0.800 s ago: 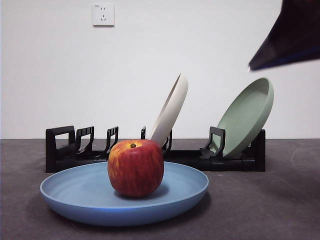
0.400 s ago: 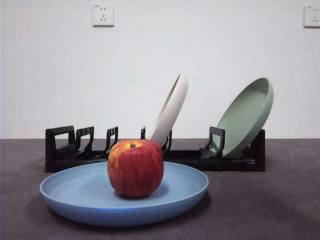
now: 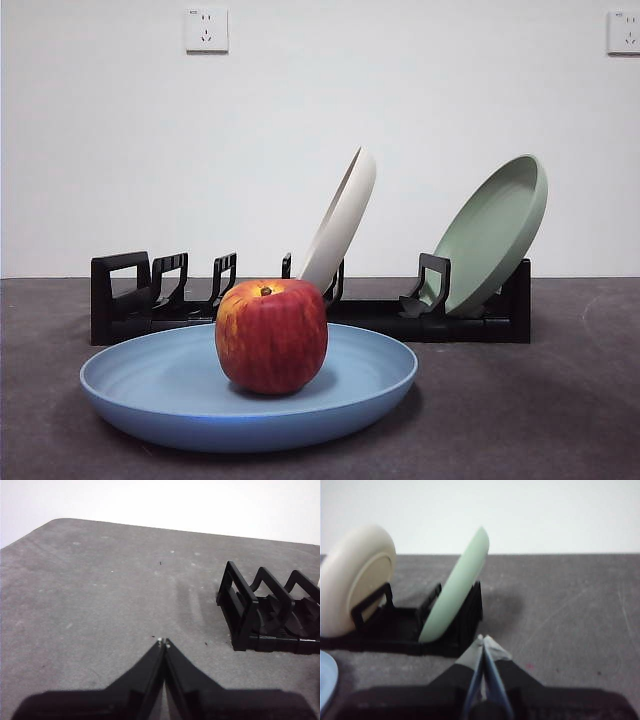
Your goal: Take the blue plate from the plate rack,put the plate on the table,take the apple from the table,put the apple in the plate
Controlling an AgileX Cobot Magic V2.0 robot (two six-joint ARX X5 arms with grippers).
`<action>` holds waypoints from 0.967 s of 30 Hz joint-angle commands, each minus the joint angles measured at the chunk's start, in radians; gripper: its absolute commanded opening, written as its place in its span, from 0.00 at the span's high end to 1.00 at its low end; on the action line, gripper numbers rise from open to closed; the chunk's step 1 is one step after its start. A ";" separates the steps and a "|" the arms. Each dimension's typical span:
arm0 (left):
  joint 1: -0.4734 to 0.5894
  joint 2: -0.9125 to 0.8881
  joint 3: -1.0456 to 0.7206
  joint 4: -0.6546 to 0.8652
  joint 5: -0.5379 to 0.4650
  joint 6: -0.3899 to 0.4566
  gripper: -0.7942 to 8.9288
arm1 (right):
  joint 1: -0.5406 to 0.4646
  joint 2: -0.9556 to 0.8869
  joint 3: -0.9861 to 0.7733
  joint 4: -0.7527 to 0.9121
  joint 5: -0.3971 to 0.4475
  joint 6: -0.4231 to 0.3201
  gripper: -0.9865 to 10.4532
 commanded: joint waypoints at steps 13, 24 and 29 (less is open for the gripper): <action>0.003 -0.003 -0.014 0.005 0.003 -0.007 0.92 | 0.000 0.002 -0.055 -0.039 0.006 0.070 0.91; 0.003 -0.003 -0.014 0.005 0.003 -0.007 0.92 | 0.000 0.002 -0.055 -0.040 0.006 0.070 0.91; 0.003 -0.003 -0.014 0.005 0.003 -0.007 0.92 | 0.000 0.002 -0.054 -0.040 0.006 0.070 0.91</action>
